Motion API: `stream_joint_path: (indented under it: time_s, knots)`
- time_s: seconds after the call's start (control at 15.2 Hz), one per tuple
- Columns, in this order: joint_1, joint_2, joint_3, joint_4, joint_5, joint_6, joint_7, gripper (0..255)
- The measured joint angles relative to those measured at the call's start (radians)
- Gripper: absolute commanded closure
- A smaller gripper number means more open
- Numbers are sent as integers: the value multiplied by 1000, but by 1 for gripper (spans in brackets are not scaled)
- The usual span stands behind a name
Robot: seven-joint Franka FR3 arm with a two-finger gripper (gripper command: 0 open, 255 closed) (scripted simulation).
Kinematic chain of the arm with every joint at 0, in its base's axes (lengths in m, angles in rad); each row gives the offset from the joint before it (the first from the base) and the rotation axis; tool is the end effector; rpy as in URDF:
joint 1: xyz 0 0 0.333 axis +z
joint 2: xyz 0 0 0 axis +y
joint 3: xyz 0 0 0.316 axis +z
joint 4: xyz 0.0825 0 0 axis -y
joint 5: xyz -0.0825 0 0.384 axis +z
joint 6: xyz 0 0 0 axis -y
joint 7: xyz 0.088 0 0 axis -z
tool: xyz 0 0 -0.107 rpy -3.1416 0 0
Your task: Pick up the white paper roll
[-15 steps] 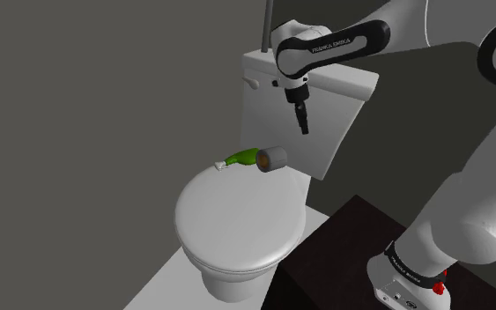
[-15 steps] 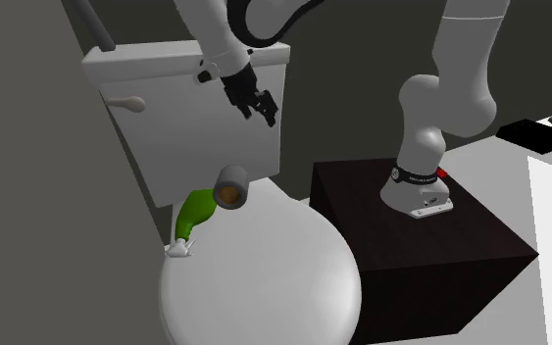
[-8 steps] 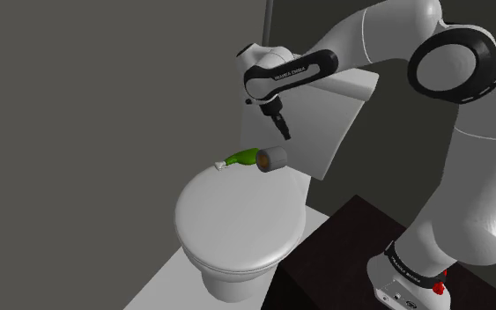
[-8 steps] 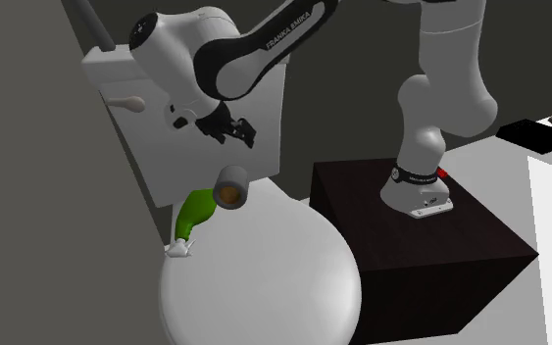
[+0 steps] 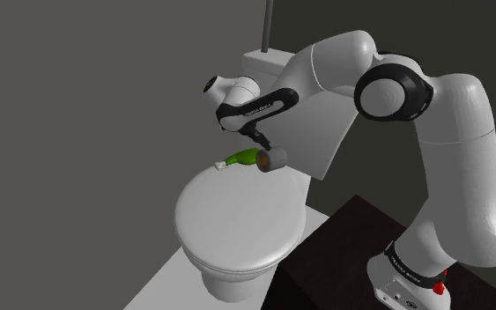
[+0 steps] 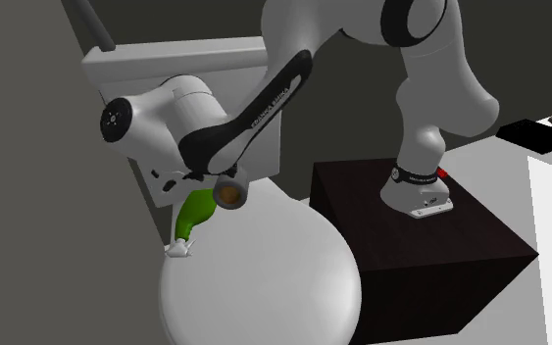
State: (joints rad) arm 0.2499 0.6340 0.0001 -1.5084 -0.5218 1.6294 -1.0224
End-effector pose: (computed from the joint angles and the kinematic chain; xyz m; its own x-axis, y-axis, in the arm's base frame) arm 0.6450 0.1124 0.2753 0.0282 0.7865 -0.6170 0.9588 -0.1959 -0.2059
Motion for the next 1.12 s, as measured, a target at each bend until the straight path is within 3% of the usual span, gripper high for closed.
stream_joint_path:
  time_s: [0.2, 0.66, 0.73, 1.12]
  knots:
    - [26, 66, 10, 37, -48, 13, -51, 0]
    - [30, 135, 10, 46, -62, 62, -33, 0]
    - [30, 138, 10, 46, -62, 64, -32, 255]
    - [30, 138, 10, 47, -63, 67, -31, 255]
